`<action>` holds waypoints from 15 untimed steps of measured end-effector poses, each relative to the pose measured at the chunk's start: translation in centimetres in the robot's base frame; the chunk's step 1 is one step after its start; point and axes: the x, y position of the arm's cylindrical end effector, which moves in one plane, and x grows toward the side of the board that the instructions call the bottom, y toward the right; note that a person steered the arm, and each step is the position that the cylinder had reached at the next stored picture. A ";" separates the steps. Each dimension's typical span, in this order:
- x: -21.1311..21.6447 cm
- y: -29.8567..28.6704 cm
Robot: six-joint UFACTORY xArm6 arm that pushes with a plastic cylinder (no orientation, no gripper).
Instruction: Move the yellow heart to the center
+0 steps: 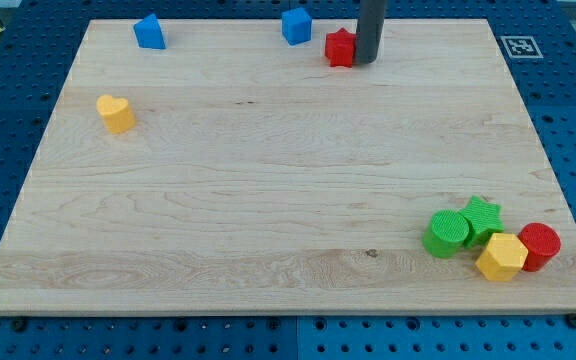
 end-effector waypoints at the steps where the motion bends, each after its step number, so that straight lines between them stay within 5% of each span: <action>1: -0.1 -0.9; 4: 2.5 -3.9; 6: 17.7 -5.2; 7: 20.6 -10.4; 9: 20.4 -25.4; 11: 13.2 -36.3; 15: 12.6 -31.0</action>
